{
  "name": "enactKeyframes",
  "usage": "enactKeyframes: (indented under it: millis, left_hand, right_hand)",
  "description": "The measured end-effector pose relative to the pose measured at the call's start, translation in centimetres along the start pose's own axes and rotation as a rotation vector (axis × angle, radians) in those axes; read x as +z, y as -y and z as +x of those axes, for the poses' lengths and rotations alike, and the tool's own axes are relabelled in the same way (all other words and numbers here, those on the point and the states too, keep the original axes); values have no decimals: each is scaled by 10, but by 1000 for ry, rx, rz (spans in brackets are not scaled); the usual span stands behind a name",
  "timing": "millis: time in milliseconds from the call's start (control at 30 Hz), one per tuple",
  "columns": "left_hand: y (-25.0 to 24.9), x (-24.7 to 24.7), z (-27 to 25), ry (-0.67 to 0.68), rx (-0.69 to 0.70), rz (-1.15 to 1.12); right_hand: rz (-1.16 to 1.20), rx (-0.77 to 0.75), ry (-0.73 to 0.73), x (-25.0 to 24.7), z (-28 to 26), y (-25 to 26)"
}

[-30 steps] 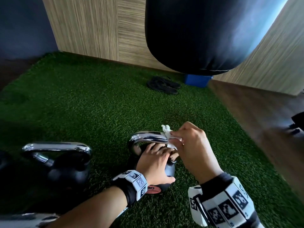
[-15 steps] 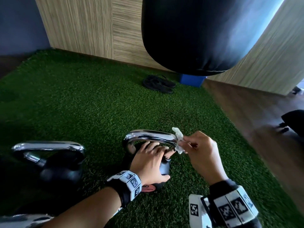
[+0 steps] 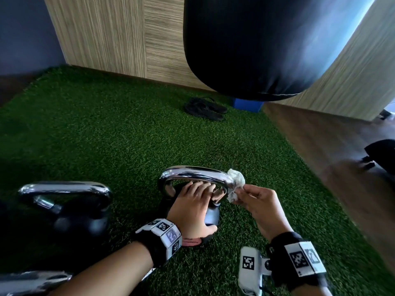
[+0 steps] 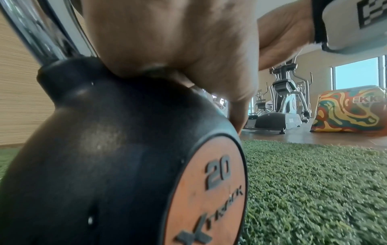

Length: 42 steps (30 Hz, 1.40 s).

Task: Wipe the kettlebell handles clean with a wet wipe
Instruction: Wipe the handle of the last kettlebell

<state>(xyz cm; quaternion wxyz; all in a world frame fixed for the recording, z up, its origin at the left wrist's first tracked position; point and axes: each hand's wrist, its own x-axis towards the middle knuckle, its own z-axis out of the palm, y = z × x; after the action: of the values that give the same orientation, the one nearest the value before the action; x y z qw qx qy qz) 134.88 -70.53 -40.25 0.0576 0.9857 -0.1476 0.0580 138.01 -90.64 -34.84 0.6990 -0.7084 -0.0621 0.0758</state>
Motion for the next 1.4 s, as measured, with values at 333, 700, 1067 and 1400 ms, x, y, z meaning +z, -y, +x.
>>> enactKeyframes:
  millis: [333,700,1067,1400]
  left_hand:
    - [8,-23,-7,290,79,-59]
    - [10,-83,-35,-145,-129,-720]
    - [8,-114,-42,103,-272,-1716]
    - [41,-128,-44,-451,-60,-1204]
  right_hand:
    - [266,200,91,9,10,-46]
    - [-174,139,299,0,-22,16]
    - [-720,-507,-85,43,-33,74]
    - [-384,-208,-153,19,-21,40]
